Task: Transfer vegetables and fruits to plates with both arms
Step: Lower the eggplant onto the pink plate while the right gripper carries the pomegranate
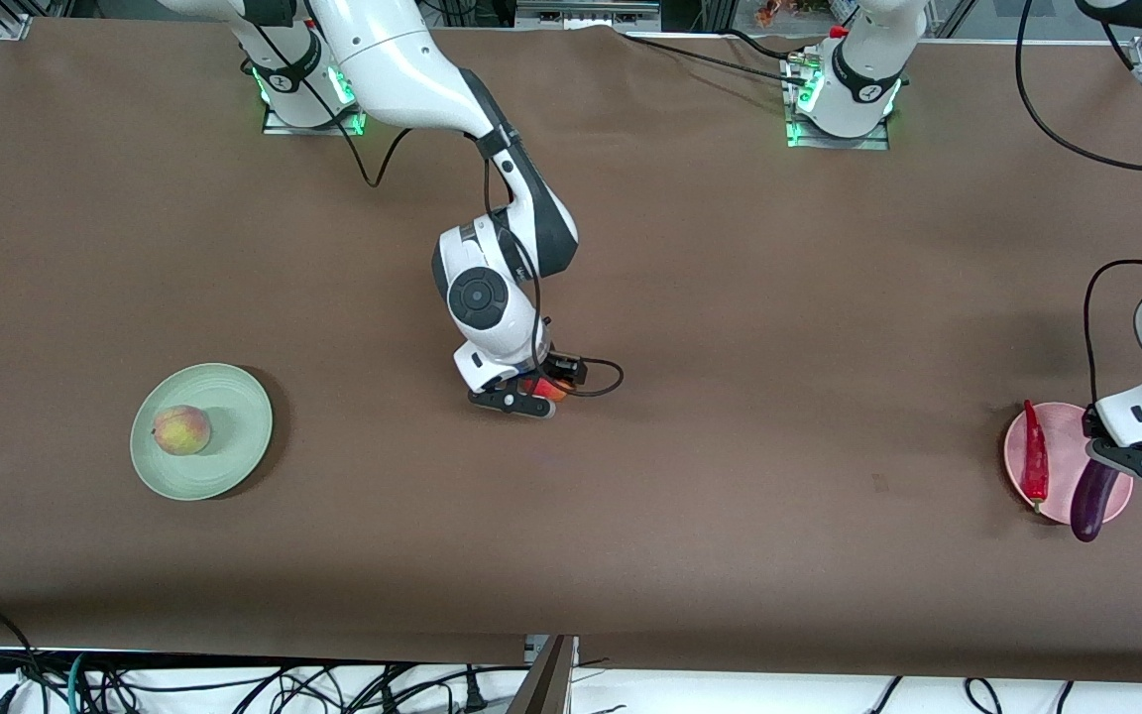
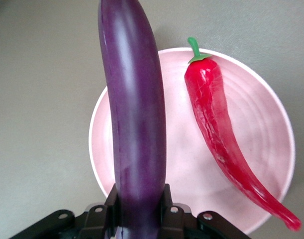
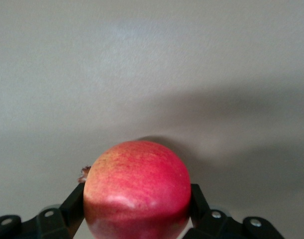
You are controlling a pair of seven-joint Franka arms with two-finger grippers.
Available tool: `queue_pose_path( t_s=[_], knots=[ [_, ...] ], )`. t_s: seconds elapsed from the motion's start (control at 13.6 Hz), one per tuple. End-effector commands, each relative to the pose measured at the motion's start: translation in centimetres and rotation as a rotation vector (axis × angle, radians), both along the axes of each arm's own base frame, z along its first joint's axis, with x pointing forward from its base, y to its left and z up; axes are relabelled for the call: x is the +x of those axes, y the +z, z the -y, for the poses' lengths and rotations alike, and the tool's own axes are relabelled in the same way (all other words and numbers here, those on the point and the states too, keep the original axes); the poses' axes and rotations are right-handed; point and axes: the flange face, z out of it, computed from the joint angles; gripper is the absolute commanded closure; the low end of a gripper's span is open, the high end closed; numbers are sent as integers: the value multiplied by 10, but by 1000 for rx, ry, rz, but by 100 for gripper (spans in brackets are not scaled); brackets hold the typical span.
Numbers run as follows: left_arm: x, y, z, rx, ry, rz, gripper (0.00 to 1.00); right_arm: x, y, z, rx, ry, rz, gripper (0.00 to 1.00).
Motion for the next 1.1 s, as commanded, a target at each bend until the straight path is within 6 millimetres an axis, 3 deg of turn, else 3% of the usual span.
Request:
queue_pose_path(
  t_s=[0.0,0.07,0.15,0.22,0.37,0.44,0.59,0.66,0.88,1.03],
  knots=[
    [10,7,1,29,-32,12,78,26,40,36,-30,31,15,82],
    [10,6,0,25,-26,12,19,38,54,63,-60,81,-18,82],
    [8,9,-5,30,-22,14,0,49,62,92,-77,144,-45,82],
    [8,13,-7,33,-20,16,0,61,70,122,-87,213,-55,82],
    [8,17,-5,28,-13,14,0,88,84,215,-115,312,-107,82],
    [7,28,0,28,-10,11,0,99,86,263,-103,368,-129,82],
    [13,55,27,13,-10,-45,0,114,84,345,-81,465,-126,82],
    [12,73,43,-18,10,-76,0,117,78,377,-73,494,-130,82],
    [8,125,85,-110,75,-124,0,116,53,454,-52,546,-146,81],
    [5,159,126,-133,143,-140,0,115,42,470,-46,548,-155,81]
  ],
)
